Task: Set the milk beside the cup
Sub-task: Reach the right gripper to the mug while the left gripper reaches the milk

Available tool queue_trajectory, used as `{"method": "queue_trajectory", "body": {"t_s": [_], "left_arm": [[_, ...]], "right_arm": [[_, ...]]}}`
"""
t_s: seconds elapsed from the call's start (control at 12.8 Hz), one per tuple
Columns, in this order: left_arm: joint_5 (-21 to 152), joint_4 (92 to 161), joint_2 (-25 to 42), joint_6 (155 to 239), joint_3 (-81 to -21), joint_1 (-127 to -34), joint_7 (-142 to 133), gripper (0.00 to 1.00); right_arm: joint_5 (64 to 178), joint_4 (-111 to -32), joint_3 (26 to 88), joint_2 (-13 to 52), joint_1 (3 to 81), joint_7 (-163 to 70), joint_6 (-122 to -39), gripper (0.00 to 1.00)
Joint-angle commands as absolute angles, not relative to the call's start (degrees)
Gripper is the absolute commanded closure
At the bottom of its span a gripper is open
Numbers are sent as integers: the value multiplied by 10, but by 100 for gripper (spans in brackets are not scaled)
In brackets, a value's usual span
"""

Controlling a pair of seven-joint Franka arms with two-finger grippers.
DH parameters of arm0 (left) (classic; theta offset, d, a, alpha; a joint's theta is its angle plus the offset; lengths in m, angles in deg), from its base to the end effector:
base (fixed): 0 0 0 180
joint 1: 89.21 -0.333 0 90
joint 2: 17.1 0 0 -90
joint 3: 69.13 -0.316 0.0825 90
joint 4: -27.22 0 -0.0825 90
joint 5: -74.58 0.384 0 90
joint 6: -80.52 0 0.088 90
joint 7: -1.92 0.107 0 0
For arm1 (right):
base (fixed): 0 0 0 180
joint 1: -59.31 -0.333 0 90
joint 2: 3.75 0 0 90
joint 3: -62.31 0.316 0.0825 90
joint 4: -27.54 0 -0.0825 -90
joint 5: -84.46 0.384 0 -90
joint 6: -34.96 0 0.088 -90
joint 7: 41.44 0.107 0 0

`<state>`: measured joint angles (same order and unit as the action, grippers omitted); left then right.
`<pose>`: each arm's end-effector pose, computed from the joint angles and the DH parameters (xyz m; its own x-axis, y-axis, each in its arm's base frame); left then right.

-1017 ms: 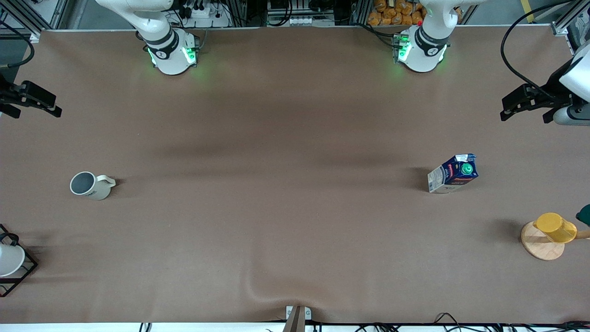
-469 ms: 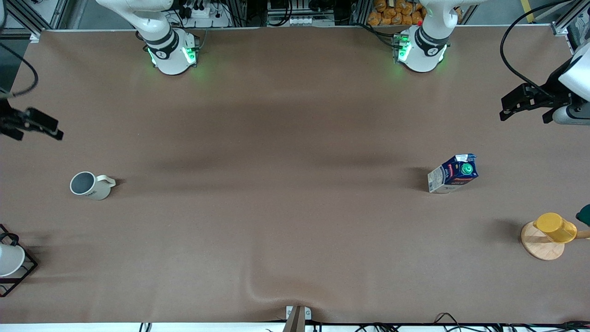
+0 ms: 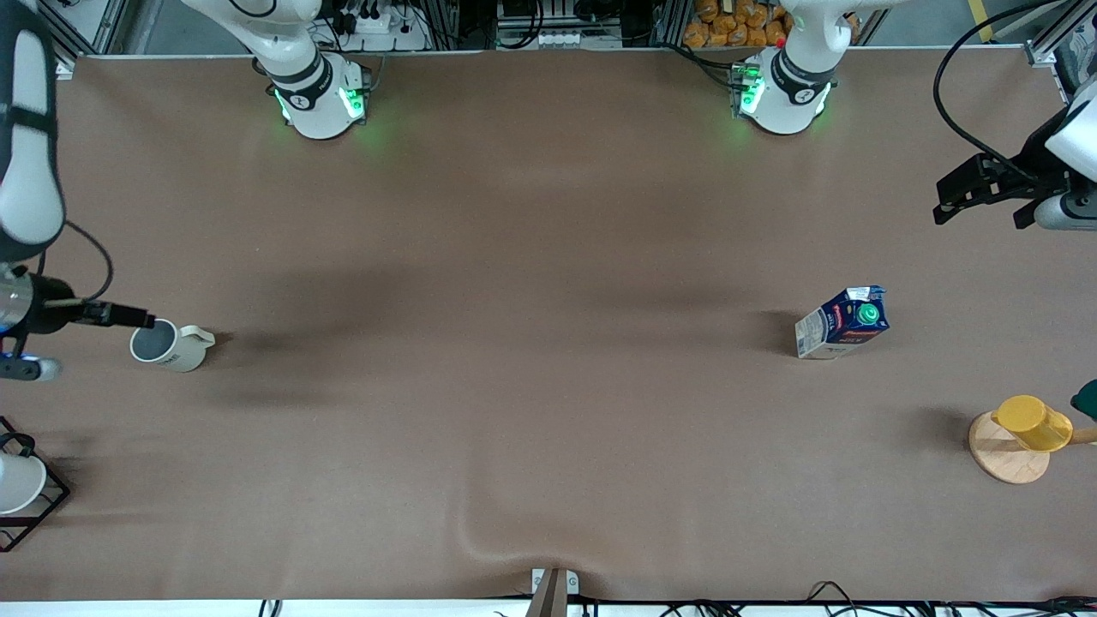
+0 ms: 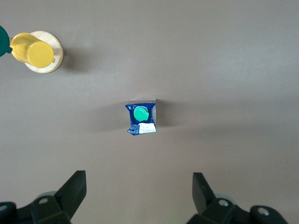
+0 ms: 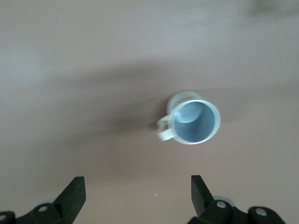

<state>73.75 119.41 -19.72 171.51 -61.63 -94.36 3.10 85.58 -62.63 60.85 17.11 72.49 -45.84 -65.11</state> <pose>0.5415 -0.0255 0.6328 0.9978 -0.0613 0.0246 -0.0615 -0.9981 0.0080 0.6237 -0.1592 0.4164 0.9660 -0.1767 -0.1887 -0.1843 -0.9826 -0.0237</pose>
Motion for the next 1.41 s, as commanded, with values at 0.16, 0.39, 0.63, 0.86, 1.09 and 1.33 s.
{"method": "queue_trajectory", "body": {"t_s": [0.16, 0.39, 0.63, 0.86, 1.09, 1.33], "left_arm": [[733, 1191, -170, 1718, -617, -950, 41, 0], [726, 1199, -125, 1721, -617, -962, 34, 0], [726, 1201, -74, 1766, -616, -962, 34, 0], [727, 1229, -46, 1802, -616, -970, 37, 0], [728, 1269, -38, 1841, -616, -967, 39, 0], [728, 1317, -36, 1864, -615, -970, 40, 0]], "right_arm": [[879, -614, 617, 230, 770, -372, -664, 0], [872, -616, 616, 263, 754, -308, -674, 0], [867, -616, 616, 301, 755, -287, -702, 0], [868, -634, 617, 318, 760, -284, -702, 0], [867, -632, 617, 333, 760, -282, -705, 0], [867, -634, 617, 347, 761, -282, -733, 23]]}}
